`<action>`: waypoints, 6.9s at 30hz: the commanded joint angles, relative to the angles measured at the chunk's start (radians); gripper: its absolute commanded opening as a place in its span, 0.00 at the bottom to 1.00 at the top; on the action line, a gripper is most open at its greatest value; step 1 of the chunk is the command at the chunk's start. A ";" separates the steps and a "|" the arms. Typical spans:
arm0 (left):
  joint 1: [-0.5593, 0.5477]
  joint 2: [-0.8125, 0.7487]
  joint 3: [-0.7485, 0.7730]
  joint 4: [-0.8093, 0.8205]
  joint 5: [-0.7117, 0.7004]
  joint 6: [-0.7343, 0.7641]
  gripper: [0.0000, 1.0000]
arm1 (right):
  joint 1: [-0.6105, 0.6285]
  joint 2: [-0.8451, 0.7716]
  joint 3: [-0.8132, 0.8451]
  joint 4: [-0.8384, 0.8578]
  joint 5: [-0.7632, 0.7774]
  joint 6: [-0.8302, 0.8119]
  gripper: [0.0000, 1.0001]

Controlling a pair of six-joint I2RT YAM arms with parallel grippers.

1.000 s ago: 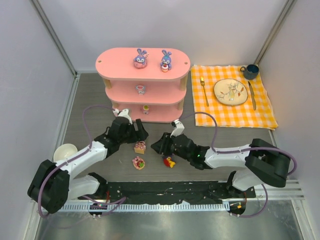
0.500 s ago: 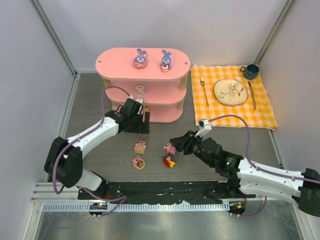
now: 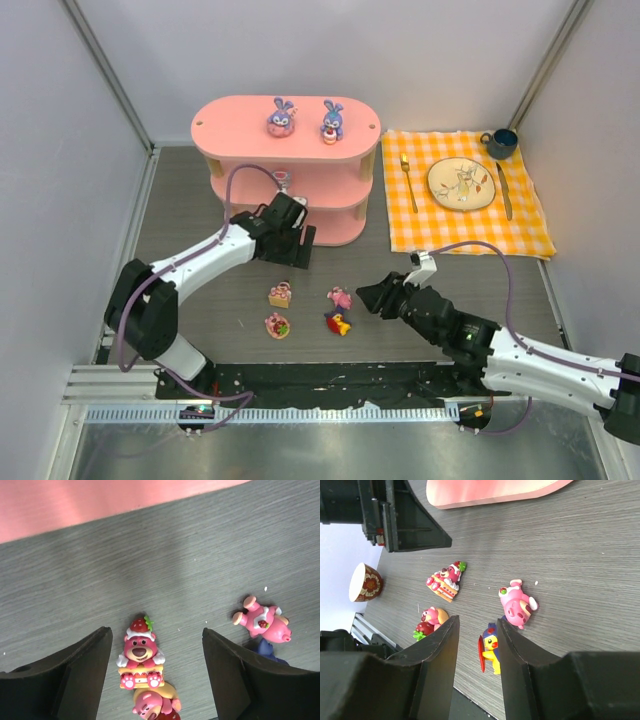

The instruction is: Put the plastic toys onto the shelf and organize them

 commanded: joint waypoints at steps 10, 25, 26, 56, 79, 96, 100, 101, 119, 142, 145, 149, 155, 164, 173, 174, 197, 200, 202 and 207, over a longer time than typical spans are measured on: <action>-0.009 -0.248 -0.174 -0.096 -0.130 -0.133 0.78 | -0.004 0.024 0.006 0.019 0.025 0.005 0.42; -0.015 -0.132 -0.202 -0.001 -0.136 -0.144 0.77 | -0.005 0.009 -0.014 0.024 0.028 0.014 0.42; -0.015 -0.130 -0.207 0.008 -0.139 -0.150 0.77 | -0.005 0.010 -0.015 0.023 0.028 0.014 0.42; -0.045 0.022 -0.222 0.094 -0.113 -0.134 0.60 | -0.005 0.010 -0.018 0.000 0.038 0.025 0.43; -0.084 -0.471 -0.502 0.221 -0.228 -0.262 0.00 | -0.005 0.050 -0.001 0.012 0.020 0.025 0.43; -0.095 -0.854 -0.446 0.166 -0.420 -0.269 0.00 | -0.005 0.075 0.003 0.026 0.009 0.019 0.43; -0.094 -0.885 -0.326 0.126 -0.469 -0.184 0.00 | -0.005 0.082 0.011 0.026 0.002 0.011 0.43; -0.094 -0.885 -0.303 0.129 -0.475 -0.165 0.00 | -0.004 0.087 0.014 0.026 0.000 0.009 0.43; -0.094 -0.582 0.316 0.304 -0.570 0.347 0.00 | -0.005 0.024 0.029 -0.049 0.000 0.009 0.43; 0.366 -0.163 0.761 0.257 -0.044 0.226 0.00 | -0.005 -0.122 0.006 -0.188 0.057 0.029 0.43; 0.383 -0.129 0.819 0.202 -0.020 0.217 0.00 | -0.005 -0.117 0.006 -0.191 0.058 0.028 0.43; 0.400 -0.084 0.867 0.125 0.002 0.209 0.00 | -0.005 -0.113 0.008 -0.192 0.058 0.028 0.43; 0.411 -0.052 0.916 0.056 0.003 0.211 0.00 | -0.005 -0.113 0.005 -0.191 0.063 0.034 0.43; 0.412 -0.018 0.913 0.031 0.013 0.197 0.00 | -0.007 -0.128 0.003 -0.203 0.067 0.034 0.43; 0.412 -0.008 0.884 0.037 -0.018 0.183 0.00 | -0.005 -0.145 0.000 -0.218 0.084 0.031 0.43; 0.412 -0.006 0.886 0.037 -0.024 0.182 0.00 | -0.005 -0.145 0.002 -0.220 0.084 0.031 0.43; 0.412 0.011 0.887 -0.012 -0.029 0.208 0.00 | -0.005 -0.175 0.011 -0.263 0.118 0.020 0.43; 0.412 0.011 0.889 -0.012 -0.029 0.211 0.00 | -0.005 -0.175 0.011 -0.266 0.121 0.019 0.43; 0.412 0.012 0.887 -0.012 -0.026 0.211 0.01 | -0.007 -0.178 0.013 -0.266 0.121 0.019 0.43; 0.412 0.008 0.872 -0.002 -0.023 0.209 0.06 | -0.005 -0.178 0.011 -0.269 0.126 0.020 0.43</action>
